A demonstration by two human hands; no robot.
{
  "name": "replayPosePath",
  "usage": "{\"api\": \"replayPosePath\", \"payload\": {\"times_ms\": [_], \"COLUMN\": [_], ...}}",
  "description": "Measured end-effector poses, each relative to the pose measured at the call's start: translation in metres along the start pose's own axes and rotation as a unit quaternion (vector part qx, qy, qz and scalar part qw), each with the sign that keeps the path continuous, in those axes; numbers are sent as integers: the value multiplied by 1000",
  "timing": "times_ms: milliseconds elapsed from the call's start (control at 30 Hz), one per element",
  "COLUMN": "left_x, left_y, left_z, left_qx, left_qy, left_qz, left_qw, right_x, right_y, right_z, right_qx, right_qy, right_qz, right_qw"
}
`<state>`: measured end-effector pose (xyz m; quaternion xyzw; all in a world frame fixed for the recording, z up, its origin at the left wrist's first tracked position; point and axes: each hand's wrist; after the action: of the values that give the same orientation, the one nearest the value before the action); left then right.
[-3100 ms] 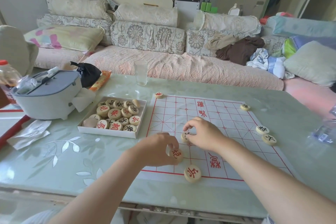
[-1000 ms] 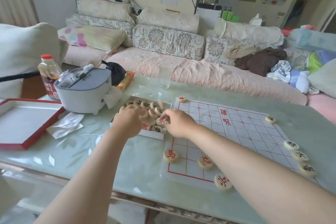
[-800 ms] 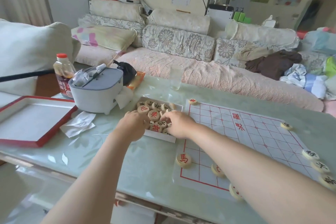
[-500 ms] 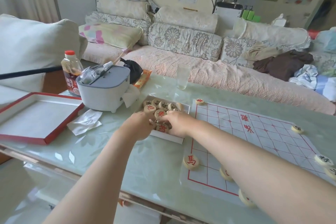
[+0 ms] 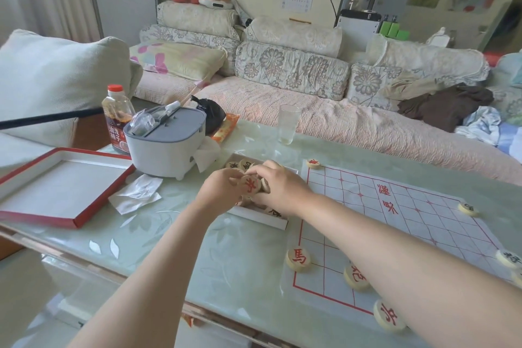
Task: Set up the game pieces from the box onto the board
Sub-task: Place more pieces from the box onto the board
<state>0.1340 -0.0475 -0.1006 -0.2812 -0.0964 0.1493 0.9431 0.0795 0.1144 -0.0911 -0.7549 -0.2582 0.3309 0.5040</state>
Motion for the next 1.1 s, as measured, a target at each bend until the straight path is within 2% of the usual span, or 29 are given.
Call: {"api": "replayPosePath", "payload": {"times_ms": [133, 333, 467, 633, 767, 933, 1100], "left_x": [-5, -8, -9, -12, -13, -4, 13], "left_y": [-8, -9, -9, -5, 1, 19, 39], "left_z": [-5, -9, -9, -7, -1, 21, 36], "left_qx": [-72, -102, -128, -146, -130, -168, -196], "left_qy": [-13, -8, 6, 2, 8, 60, 91], "left_qz": [82, 97, 117, 108, 88, 52, 31], "left_qw": [994, 990, 985, 983, 987, 983, 976], "right_x": [-8, -20, -23, -19, -7, 31, 93], "right_y": [3, 21, 28, 31, 18, -9, -24], "right_z": [5, 7, 2, 1, 13, 23, 11], "right_qx": [37, 80, 90, 96, 47, -17, -41], "right_qy": [29, 69, 66, 35, 48, 68, 61], "right_qz": [-13, -58, -28, -9, 31, 78, 56], "right_qw": [999, 993, 993, 995, 997, 994, 996]}}
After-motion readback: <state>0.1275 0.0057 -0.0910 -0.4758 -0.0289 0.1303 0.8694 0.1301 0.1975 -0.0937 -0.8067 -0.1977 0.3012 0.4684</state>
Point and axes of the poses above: each hand's wrist, its own x-axis away from the middle knuckle, its own y-axis out of the palm, z = x × y, and after that the axes turned 11 degrees about -y, right-handed
